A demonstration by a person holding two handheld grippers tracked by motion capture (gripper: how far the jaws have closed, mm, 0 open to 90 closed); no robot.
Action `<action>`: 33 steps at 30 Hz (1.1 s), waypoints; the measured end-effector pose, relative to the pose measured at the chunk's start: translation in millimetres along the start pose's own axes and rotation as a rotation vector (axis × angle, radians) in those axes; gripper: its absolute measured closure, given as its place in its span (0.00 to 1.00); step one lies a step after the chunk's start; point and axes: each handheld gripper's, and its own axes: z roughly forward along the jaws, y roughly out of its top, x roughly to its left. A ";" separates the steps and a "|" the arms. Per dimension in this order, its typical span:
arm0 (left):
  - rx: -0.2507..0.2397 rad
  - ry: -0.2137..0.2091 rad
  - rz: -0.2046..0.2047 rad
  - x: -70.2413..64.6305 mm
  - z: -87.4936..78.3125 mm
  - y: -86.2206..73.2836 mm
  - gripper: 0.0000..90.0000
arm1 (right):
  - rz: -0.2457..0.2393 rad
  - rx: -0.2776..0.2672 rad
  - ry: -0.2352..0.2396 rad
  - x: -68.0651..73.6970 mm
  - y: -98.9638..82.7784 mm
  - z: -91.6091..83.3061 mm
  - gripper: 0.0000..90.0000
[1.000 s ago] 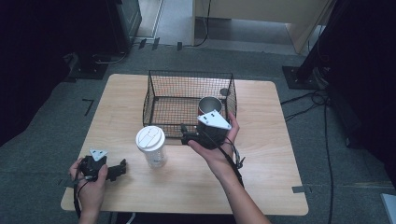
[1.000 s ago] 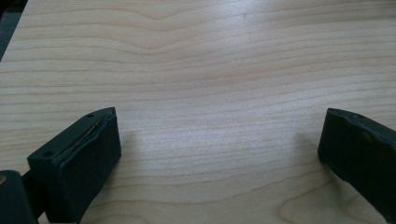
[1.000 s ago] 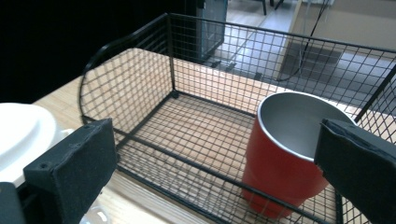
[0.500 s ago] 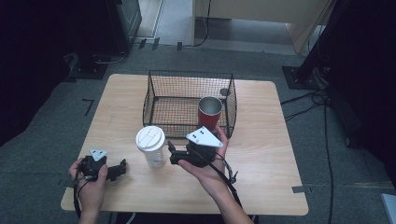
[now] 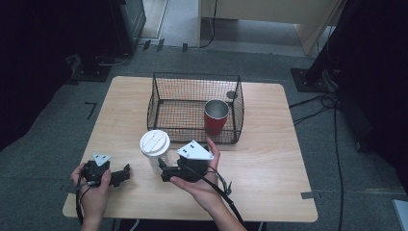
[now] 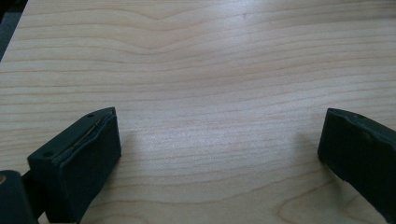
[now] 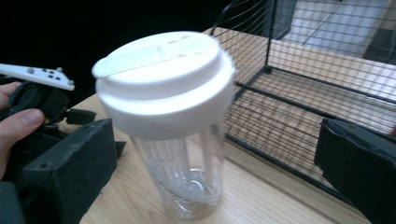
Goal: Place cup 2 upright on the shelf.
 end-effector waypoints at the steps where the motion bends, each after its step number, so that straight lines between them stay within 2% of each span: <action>1: 0.000 0.000 0.000 0.0 0.0 0.0 0.00 | -0.001 0.002 0.002 1.5 -0.2 1.6 0.00; 12: 0.001 0.000 0.000 0.0 -0.1 0.1 0.00 | 0.007 0.025 0.017 15.6 -4.1 27.1 0.00; 21: 0.001 0.000 0.000 0.0 -0.1 0.1 0.00 | 0.004 0.036 -0.010 20.6 -6.8 45.5 0.00; 33: 0.002 -0.001 0.000 0.0 -0.1 0.1 0.00 | 0.013 0.044 -0.031 24.7 -8.2 61.2 0.00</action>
